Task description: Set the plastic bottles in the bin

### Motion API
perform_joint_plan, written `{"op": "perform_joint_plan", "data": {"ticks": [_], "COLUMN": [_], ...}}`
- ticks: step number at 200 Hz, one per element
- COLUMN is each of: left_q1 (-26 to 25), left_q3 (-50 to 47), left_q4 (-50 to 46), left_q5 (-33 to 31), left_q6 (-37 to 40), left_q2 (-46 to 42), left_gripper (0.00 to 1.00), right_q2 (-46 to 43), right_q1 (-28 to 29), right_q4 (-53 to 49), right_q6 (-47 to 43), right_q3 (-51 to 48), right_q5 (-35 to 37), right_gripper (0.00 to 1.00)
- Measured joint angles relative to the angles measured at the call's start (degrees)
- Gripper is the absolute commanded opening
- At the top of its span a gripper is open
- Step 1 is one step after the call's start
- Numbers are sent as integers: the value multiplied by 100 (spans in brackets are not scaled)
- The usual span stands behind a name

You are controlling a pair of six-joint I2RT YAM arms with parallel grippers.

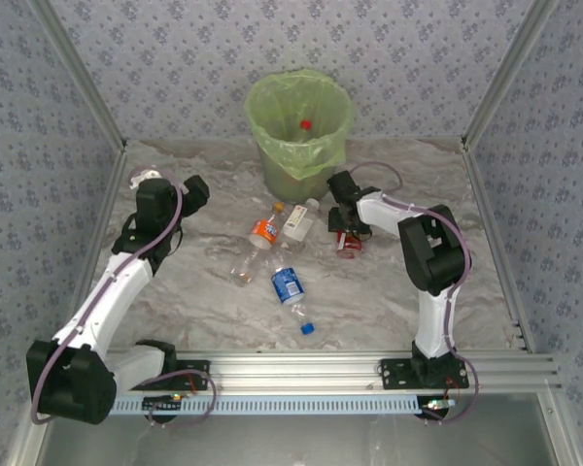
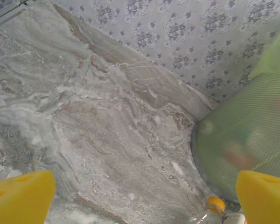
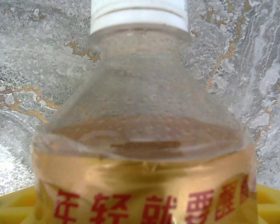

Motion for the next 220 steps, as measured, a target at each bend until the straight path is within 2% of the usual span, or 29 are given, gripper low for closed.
{"op": "perform_joint_plan", "data": {"ticks": [125,220], "left_q1": [98,98], "left_q3": [-98,-157], "left_q4": [-173,-175], "left_q5": [-59,-59], "left_q6": [-46,-87], "left_q2": [0,81], "left_gripper": [99,99], "right_q2": [-1012,-2741], "right_q1": [11,11], "right_q4": [455,855], "right_q6": [46,33], "right_q3": [-1045,-1357], "right_q5": [236,490], "right_gripper": [38,36]}}
